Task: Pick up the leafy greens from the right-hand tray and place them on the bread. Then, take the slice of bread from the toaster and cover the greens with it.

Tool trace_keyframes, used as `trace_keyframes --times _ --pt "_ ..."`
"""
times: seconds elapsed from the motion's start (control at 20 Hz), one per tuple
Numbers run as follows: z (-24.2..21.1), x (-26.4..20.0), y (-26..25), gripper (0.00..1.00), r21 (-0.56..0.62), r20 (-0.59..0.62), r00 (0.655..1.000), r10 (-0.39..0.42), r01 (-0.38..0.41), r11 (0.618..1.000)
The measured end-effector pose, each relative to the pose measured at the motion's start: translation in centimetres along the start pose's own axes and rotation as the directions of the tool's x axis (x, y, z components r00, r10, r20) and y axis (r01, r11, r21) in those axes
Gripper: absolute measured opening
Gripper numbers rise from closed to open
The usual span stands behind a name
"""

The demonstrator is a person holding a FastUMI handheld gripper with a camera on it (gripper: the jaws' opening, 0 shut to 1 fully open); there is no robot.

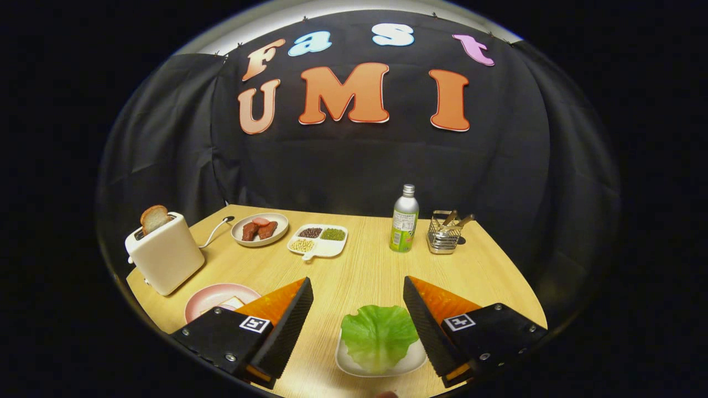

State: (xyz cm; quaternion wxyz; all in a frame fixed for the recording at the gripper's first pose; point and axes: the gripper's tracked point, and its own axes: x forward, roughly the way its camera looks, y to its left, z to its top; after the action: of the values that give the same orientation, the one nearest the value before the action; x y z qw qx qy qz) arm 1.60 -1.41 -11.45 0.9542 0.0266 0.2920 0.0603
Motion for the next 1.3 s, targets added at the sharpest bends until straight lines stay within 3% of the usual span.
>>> trace_keyframes --times 0.35,0.65,1.3 --pt "-4.0 1.3 -0.4 0.98 0.001 -0.194 0.981 0.008 -0.008 1.0" --pt "-8.1 2.7 -0.6 0.98 0.009 -0.358 0.932 0.047 -0.047 0.999" --pt "-14.3 4.8 -3.8 0.98 -0.087 -0.541 0.84 -0.045 -0.003 0.996"
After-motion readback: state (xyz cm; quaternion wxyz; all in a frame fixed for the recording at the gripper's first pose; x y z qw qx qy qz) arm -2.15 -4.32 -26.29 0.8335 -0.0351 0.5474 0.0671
